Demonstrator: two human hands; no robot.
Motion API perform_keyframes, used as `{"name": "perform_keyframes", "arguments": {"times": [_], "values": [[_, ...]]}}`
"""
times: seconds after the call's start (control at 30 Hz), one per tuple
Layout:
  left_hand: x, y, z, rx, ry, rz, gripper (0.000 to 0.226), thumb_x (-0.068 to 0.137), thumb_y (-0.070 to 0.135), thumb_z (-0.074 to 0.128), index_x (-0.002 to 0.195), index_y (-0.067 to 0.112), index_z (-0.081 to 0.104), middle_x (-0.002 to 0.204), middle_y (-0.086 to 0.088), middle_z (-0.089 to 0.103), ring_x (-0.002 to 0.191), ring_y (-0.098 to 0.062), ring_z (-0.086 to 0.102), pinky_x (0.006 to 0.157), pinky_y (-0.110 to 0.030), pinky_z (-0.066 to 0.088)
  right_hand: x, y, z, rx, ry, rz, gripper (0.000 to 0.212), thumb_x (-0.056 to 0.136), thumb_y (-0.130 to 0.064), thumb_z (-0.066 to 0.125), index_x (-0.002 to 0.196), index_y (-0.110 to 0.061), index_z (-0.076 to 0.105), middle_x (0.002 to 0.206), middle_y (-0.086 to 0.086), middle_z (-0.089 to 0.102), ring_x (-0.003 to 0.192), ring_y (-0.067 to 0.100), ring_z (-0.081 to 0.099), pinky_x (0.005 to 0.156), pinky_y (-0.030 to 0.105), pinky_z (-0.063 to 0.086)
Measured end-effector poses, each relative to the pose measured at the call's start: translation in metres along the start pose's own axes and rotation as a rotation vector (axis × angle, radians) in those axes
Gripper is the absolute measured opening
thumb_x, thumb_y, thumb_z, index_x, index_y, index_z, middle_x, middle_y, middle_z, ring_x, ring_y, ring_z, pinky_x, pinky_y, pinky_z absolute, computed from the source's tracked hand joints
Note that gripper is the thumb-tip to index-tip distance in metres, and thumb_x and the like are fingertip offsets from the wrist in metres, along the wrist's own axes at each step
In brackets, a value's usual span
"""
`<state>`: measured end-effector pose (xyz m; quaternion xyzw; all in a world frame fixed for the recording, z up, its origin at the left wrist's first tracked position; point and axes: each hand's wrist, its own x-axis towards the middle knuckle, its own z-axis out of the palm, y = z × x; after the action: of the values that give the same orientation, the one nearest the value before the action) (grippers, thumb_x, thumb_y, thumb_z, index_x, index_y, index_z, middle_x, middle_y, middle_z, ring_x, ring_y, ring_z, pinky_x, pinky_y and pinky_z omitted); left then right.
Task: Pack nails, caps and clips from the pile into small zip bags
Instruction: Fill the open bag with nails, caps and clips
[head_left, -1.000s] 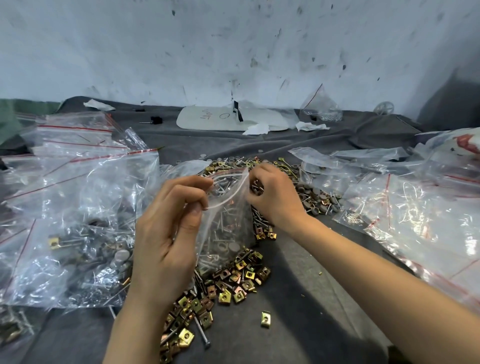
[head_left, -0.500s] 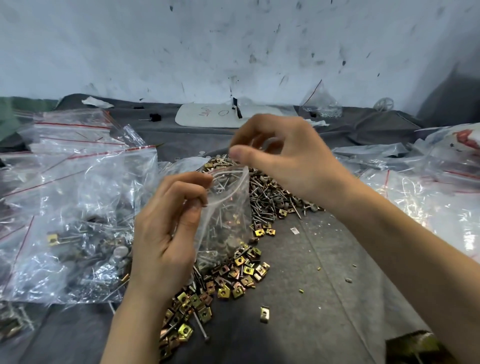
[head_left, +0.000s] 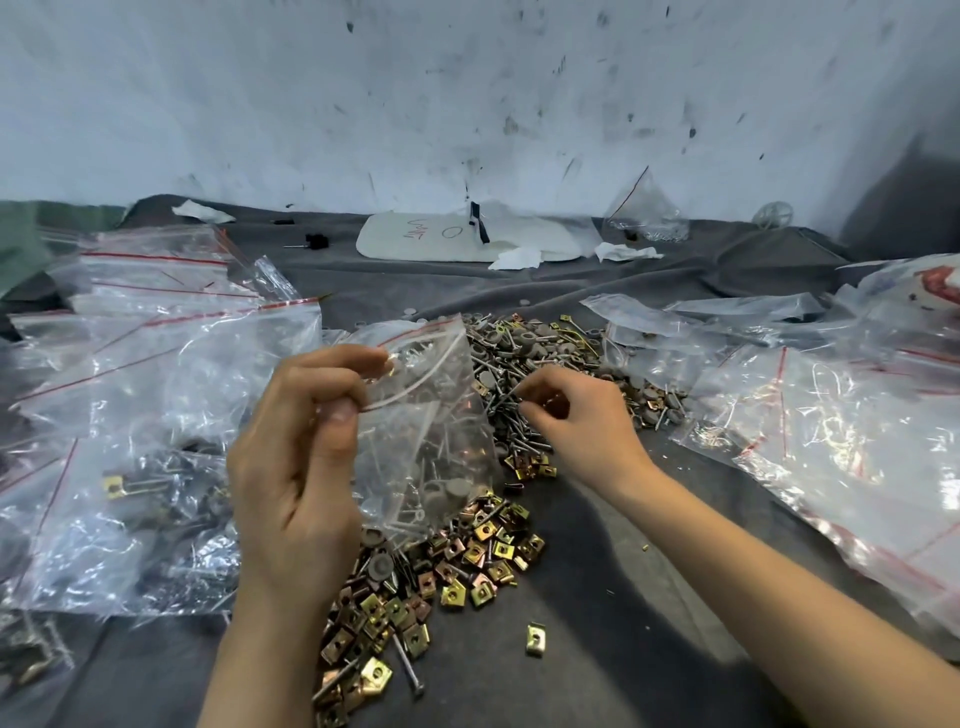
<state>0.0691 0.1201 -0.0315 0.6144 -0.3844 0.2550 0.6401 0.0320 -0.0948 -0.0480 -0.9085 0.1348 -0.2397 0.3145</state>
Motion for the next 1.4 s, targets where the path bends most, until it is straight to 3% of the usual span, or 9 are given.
{"name": "perform_keyframes", "arguments": {"times": [0.17,0.3,0.47,0.7,0.83,1.03,1.2,1.33,1.4], "values": [[-0.001,-0.004,0.001,-0.018,0.022,-0.031,0.019,0.093,0.013,0.039,0.091,0.024,0.054,0.110,0.014,0.064,0.108,-0.016,0.062,0.089,-0.028,0.045,0.013,-0.015,0.013,0.009,0.050,-0.093,0.017,0.090,-0.020,0.064,0.107,-0.018,0.068,0.092,-0.004,0.060,0.080,0.012,0.056,0.077,0.023,0.045],[-0.001,-0.005,0.001,-0.010,0.025,-0.024,0.019,0.093,0.013,0.039,0.091,0.024,0.054,0.110,0.014,0.064,0.108,-0.018,0.062,0.088,-0.031,0.045,0.021,-0.014,0.020,-0.062,0.022,-0.067,0.018,0.091,-0.020,0.063,0.109,-0.018,0.068,0.098,-0.002,0.056,0.086,0.012,0.053,0.077,0.023,0.040],[0.001,-0.008,-0.002,-0.043,0.044,-0.015,0.024,0.094,0.011,0.039,0.091,0.028,0.055,0.110,0.015,0.064,0.107,-0.017,0.063,0.089,-0.024,0.046,0.008,-0.007,0.014,-0.018,0.088,-0.072,0.012,0.089,-0.009,0.062,0.097,-0.014,0.068,0.097,-0.002,0.062,0.090,0.012,0.056,0.084,0.022,0.044],[0.001,-0.010,-0.005,-0.089,0.067,-0.030,0.030,0.094,0.011,0.039,0.094,0.036,0.056,0.109,0.010,0.064,0.106,-0.025,0.064,0.091,-0.033,0.047,-0.020,-0.003,0.013,-0.115,-0.167,-0.016,0.015,0.087,-0.013,0.061,0.099,-0.017,0.069,0.097,-0.001,0.065,0.092,0.015,0.059,0.085,0.030,0.047],[0.001,-0.009,-0.005,-0.071,0.048,-0.045,0.022,0.094,0.011,0.038,0.091,0.024,0.055,0.108,0.011,0.063,0.105,-0.020,0.064,0.090,-0.028,0.047,-0.028,-0.003,0.009,-0.256,-0.377,0.042,0.023,0.086,-0.015,0.056,0.103,-0.024,0.069,0.106,-0.003,0.057,0.103,0.021,0.055,0.090,0.037,0.047],[0.001,-0.004,-0.004,-0.059,0.039,-0.054,0.023,0.094,0.013,0.038,0.089,0.028,0.055,0.107,0.017,0.064,0.104,-0.012,0.063,0.088,-0.022,0.047,-0.036,0.000,0.003,-0.324,-0.454,0.026,0.025,0.088,-0.022,0.062,0.111,-0.029,0.064,0.109,-0.003,0.051,0.106,0.022,0.052,0.090,0.041,0.047],[0.001,0.000,-0.003,-0.034,0.005,-0.067,0.017,0.092,0.014,0.039,0.088,0.022,0.053,0.108,0.014,0.064,0.105,-0.011,0.063,0.088,-0.021,0.046,-0.042,0.002,0.001,-0.354,-0.395,-0.070,0.016,0.091,-0.020,0.060,0.107,-0.016,0.064,0.105,-0.002,0.056,0.101,0.019,0.055,0.088,0.038,0.046],[0.002,0.008,0.001,-0.019,-0.100,-0.070,0.017,0.090,0.016,0.040,0.085,0.023,0.054,0.108,0.007,0.064,0.106,-0.011,0.061,0.087,-0.017,0.044,-0.044,-0.024,-0.021,0.169,-0.040,-0.013,0.013,0.088,-0.010,0.065,0.093,-0.023,0.066,0.089,-0.012,0.065,0.081,0.000,0.059,0.075,0.019,0.050],[0.002,0.013,0.005,-0.007,-0.174,-0.059,0.017,0.087,0.016,0.041,0.083,0.023,0.055,0.107,0.003,0.065,0.105,-0.015,0.062,0.085,-0.021,0.045,-0.043,-0.050,-0.043,0.378,0.111,-0.133,0.017,0.086,-0.009,0.067,0.089,-0.025,0.066,0.082,-0.011,0.067,0.075,0.002,0.063,0.068,0.016,0.051]]}}
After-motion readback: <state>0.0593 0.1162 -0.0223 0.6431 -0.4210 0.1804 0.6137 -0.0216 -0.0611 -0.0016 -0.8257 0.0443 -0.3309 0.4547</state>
